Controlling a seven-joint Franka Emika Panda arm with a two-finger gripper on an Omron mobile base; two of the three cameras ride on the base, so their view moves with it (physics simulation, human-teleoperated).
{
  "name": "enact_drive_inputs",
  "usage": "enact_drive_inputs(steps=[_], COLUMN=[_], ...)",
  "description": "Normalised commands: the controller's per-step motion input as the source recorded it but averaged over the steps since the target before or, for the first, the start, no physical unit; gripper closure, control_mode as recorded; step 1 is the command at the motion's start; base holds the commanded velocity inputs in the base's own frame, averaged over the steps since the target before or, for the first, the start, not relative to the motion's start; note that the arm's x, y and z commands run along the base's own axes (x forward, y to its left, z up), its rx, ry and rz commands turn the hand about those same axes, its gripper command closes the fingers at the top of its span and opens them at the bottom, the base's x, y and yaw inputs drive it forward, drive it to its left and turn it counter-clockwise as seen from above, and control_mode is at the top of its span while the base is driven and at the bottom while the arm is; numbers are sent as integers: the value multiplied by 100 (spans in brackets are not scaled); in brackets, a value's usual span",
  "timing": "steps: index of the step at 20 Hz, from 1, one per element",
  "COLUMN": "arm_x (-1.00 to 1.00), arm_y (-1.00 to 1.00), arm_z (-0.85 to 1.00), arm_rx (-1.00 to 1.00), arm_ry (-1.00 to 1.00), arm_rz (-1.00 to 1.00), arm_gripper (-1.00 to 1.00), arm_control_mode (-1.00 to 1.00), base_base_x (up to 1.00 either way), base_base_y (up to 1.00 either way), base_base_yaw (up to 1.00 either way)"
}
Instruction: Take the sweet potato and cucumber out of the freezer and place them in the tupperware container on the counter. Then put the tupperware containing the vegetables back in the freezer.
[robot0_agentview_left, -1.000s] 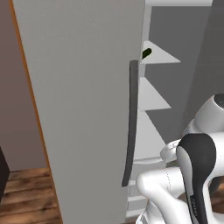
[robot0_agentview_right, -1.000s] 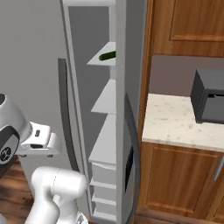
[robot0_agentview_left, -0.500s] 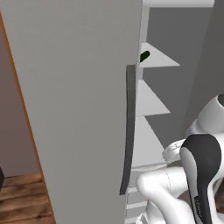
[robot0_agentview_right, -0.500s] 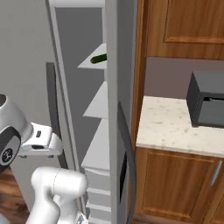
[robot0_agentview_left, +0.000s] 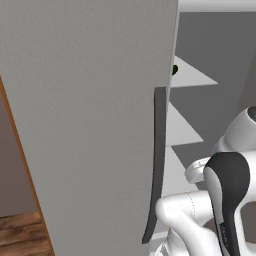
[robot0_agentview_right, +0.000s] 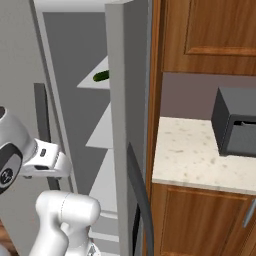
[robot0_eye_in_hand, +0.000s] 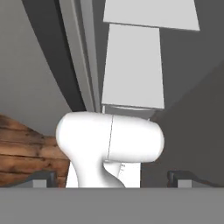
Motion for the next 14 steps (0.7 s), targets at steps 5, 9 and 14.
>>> enact_drive_inputs(steps=[5,9,14], arm_x=[-15,6,58], arm_y=[-16,-8,-15], arm_z=[70,69,58], arm_rx=[6,3,5], arm_ry=[-13,-20,-23], arm_rz=[-17,-13,-5], arm_gripper=[-100,-100,-100], arm_control_mode=[-100,-100,-100], base_base_x=[0,0,0], base_base_y=[0,0,0], base_base_yaw=[0,0,0])
